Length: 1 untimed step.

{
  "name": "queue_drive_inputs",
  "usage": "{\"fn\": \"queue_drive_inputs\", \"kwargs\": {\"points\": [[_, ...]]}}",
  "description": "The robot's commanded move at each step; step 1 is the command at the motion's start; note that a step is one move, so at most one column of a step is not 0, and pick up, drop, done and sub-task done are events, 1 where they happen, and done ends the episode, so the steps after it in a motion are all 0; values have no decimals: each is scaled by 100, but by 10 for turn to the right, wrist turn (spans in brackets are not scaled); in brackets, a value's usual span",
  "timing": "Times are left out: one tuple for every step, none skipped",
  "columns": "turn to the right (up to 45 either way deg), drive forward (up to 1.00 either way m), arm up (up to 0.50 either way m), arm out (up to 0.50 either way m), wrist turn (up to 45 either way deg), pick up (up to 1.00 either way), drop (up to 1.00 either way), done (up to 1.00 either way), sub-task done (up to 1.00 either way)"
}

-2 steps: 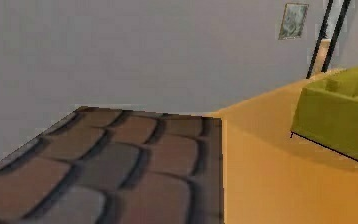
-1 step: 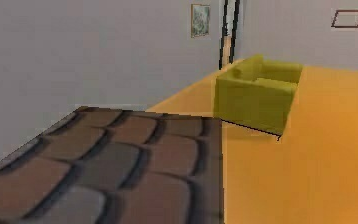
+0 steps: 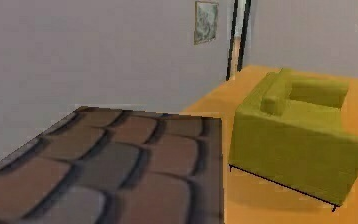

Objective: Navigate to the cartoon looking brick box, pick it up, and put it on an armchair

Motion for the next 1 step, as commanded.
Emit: {"fn": "queue_drive_inputs", "kwargs": {"points": [[0, 100, 0, 0, 0, 0, 0, 0, 0]]}}
